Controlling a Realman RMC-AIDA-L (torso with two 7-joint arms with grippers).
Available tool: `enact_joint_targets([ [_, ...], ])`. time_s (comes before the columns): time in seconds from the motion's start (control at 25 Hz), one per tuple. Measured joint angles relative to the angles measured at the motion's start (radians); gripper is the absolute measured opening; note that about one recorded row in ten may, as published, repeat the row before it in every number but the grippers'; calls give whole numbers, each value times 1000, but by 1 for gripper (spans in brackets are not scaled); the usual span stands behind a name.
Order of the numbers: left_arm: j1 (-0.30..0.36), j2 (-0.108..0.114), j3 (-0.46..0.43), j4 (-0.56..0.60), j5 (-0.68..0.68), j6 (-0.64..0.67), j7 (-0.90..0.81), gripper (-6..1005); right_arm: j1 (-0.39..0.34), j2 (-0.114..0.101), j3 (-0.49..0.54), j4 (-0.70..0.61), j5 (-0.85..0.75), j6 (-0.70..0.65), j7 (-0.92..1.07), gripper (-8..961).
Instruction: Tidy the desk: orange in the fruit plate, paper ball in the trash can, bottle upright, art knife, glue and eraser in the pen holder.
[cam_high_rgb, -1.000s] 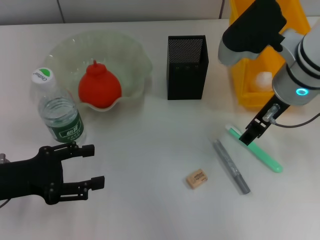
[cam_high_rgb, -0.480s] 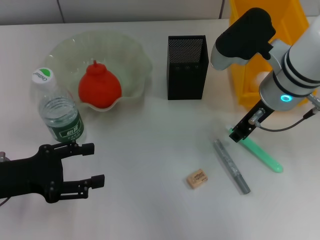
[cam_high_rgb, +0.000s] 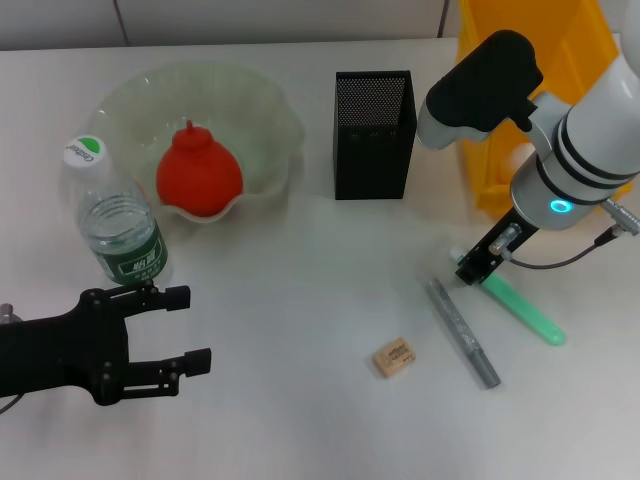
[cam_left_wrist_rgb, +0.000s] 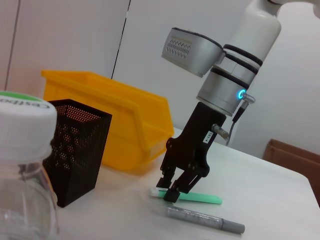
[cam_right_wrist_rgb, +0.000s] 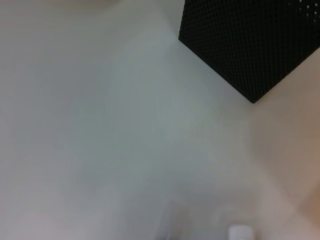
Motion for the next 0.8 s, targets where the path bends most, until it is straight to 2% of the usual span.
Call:
enact_joint_targets([
  [0.16, 0, -2, 0, -1, -2, -2, 0, 845, 0, 0, -3, 5, 4, 7, 0, 356],
  [0.28, -1, -3, 0, -3, -3, -12, 1, 845, -6, 0, -1, -9, 18, 5, -5, 175],
  [0.4, -1, -3, 0, -4, -4, -13, 1, 845, -26, -3, 7, -72, 25, -20, -7, 175],
  [0.48, -1, -3, 0, -4, -4, -13, 1, 845, -58, -5, 35, -176, 27, -63, -8, 175],
  [0.52, 0, -3, 0, -4, -4, -13, 1, 845, -103, -4, 106, -315, 51, -97, -22, 175],
  [0.56, 0, -3, 0, -4, -4, -13, 1, 845, -103, -4, 106, -315, 51, -97, -22, 175],
  [0.6, 4, -2, -1, -3, -6, -13, 2, 845, -130, -3, 163, -390, 86, -109, -43, 175],
  [0.64, 4, -2, -2, -4, -6, -14, 2, 845, -165, -3, 295, -479, 203, -114, -99, 175],
  [0.68, 4, -2, -2, -4, -6, -14, 2, 845, -165, -3, 295, -479, 203, -114, -99, 175],
  [0.8, 6, -2, -2, -5, -5, -16, 4, 845, -197, -7, 498, -475, 484, -74, -225, 176],
])
